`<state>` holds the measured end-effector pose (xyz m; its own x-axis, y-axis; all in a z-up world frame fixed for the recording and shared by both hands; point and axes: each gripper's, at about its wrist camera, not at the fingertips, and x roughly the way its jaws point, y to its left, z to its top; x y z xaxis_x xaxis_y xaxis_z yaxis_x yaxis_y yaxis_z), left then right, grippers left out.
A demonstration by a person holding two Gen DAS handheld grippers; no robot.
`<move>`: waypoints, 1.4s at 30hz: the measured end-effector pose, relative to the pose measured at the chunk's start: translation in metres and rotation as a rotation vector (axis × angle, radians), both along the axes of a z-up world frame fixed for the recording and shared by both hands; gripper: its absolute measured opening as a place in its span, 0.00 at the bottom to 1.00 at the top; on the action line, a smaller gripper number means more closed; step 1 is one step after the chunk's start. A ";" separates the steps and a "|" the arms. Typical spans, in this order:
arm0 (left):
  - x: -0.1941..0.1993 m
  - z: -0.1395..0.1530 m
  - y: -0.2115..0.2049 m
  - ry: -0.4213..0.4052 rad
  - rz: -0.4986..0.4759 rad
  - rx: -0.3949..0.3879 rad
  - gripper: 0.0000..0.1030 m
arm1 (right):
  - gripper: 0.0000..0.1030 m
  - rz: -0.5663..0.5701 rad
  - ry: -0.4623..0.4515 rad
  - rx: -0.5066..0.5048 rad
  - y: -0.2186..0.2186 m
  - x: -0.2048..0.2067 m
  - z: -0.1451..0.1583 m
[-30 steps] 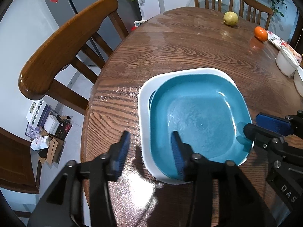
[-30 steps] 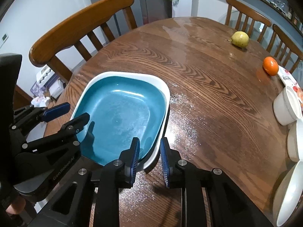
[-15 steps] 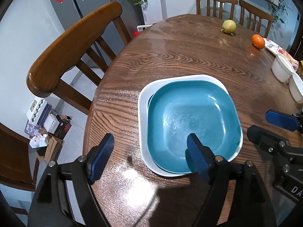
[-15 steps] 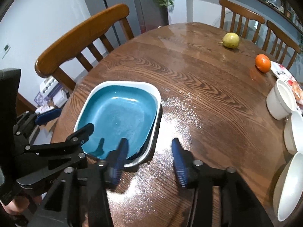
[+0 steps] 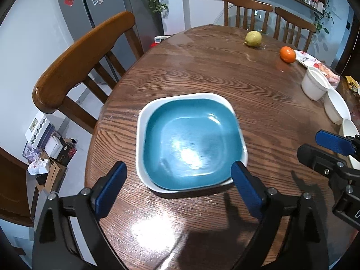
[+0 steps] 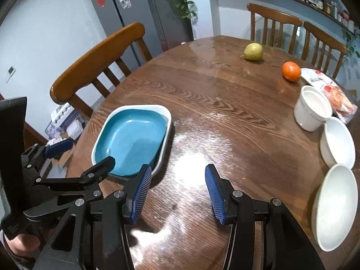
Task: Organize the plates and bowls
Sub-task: 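Move both grippers toward the large white bowl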
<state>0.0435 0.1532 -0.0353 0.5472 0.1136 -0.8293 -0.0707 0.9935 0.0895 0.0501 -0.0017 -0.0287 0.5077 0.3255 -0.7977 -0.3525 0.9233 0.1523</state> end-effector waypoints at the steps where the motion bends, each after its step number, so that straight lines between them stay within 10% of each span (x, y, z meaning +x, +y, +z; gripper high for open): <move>1: -0.001 0.000 -0.004 0.000 -0.004 0.001 0.91 | 0.49 -0.005 -0.004 0.001 -0.004 -0.001 0.001; 42: -0.012 0.014 -0.217 -0.005 -0.395 0.039 0.98 | 0.49 -0.409 -0.036 0.031 -0.231 -0.057 0.005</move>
